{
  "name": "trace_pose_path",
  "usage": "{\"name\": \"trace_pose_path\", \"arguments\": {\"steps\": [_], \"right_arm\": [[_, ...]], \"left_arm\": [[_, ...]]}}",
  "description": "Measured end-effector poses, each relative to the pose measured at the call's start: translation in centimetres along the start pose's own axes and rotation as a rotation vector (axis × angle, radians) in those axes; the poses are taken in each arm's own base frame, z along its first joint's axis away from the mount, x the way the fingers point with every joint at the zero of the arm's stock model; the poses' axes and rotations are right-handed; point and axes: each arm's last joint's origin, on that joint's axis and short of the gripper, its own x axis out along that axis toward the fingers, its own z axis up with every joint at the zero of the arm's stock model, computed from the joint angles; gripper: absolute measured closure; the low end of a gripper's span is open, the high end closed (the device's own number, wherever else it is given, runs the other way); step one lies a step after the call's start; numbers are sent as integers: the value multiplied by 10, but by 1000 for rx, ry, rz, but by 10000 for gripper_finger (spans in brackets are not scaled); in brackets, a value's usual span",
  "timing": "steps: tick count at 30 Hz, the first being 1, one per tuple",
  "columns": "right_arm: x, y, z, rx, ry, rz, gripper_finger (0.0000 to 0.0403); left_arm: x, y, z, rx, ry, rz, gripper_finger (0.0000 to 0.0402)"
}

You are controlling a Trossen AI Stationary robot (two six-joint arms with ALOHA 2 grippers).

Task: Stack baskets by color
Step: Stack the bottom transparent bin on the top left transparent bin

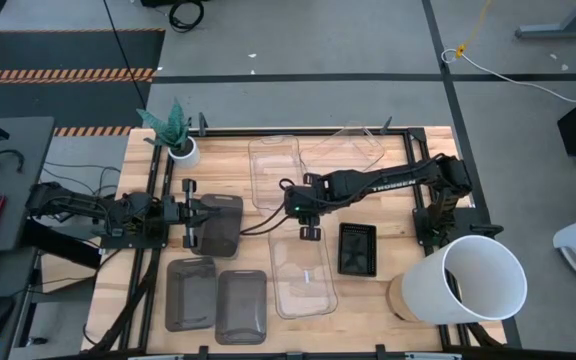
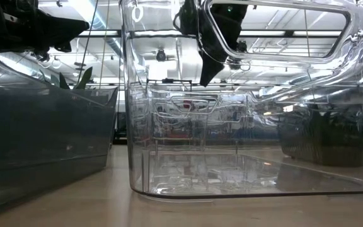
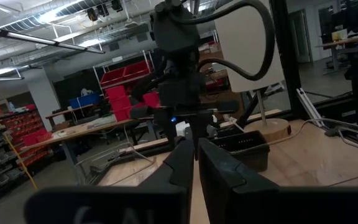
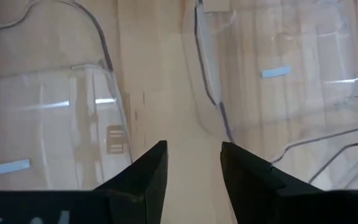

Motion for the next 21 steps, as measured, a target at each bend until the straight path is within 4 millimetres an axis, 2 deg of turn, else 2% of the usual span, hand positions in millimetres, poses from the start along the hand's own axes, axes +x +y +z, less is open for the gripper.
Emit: {"name": "trace_pose_path", "arguments": {"steps": [14,21], "right_arm": [[-1,2,-3,0,21,-28,233],[-17,3,-5,6,-10,-38,234]], "left_arm": [[0,0,0,0,0,0,366],[0,0,0,0,0,0,371]]}}
